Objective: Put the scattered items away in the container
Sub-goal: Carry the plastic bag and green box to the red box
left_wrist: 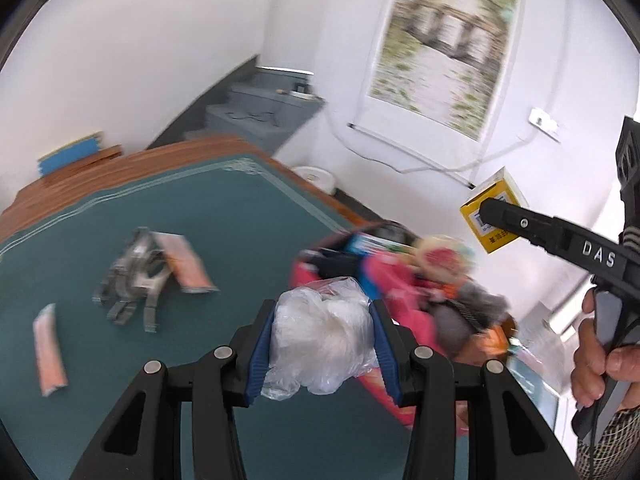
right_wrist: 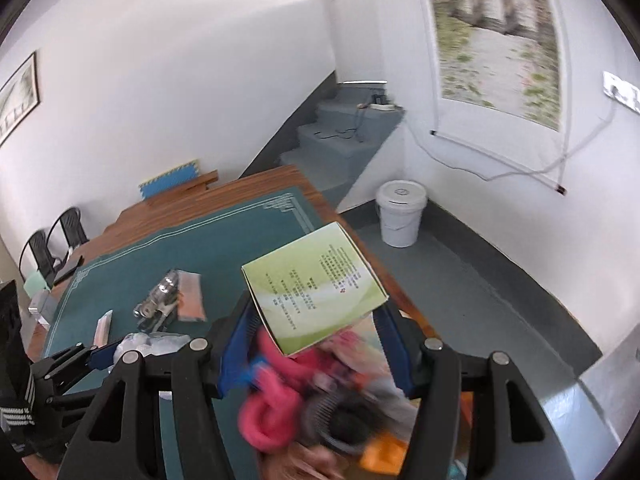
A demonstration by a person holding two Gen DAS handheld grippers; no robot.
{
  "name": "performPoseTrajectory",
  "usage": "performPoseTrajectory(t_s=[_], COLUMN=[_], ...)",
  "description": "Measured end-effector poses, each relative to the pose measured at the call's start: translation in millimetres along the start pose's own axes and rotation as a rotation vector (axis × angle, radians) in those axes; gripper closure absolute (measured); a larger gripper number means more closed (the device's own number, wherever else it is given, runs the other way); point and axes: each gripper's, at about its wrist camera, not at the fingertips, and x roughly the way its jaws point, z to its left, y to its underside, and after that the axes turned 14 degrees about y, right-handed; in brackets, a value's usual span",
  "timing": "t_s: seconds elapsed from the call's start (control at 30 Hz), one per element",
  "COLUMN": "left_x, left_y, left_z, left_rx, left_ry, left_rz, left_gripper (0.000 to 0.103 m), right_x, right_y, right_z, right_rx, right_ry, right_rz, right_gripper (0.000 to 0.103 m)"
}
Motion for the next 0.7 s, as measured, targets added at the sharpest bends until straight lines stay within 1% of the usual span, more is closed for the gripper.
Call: performPoseTrajectory(t_s=[0.07, 0.2, 0.3, 0.4, 0.53, 0.6, 0.7], left_x=[10.0, 26.2, 39.7, 50.1, 56.5, 60.2, 65.8], left_y=[3.9, 9.9, 12.2, 12.1, 12.9, 13.6, 14.7], left_z=[-25.0, -57.4, -70.7, -73.3, -70.6, -68.3, -61.6], left_rx=[0.022, 0.05, 0.053, 0.033, 0.021, 0.016, -0.006], left_ry=[0.017, 0.047, 0.051, 0.051, 0.033, 0.024, 0.042], left_rz=[0.019, 0.05, 0.074, 0.087, 0.094, 0.1, 0.112], left_gripper=[0.055, 0.055, 0.055, 0.055, 0.055, 0.055, 0.055], right_x=[-8.0, -15.6, -17.9, -15.7, -8.5, -8.3, -10.4], right_y=[9.7, 29.6, 44.6, 56.7, 68.1, 72.7, 80.0], right_z=[-25.1, -64.2, -90.0, -109.0, -116.8, -112.5, -101.2], right_rx=[0.026, 0.065, 0.097, 0.125, 0.148, 0.136, 0.099], right_ry=[0.005, 0.014, 0.013, -0.001, -0.055, -0.094, -0.152], right_rz=[-0.002, 0.007, 0.017, 0.03, 0.048, 0.047, 0.041], right_gripper=[0.04, 0.04, 0.04, 0.04, 0.04, 0.04, 0.04])
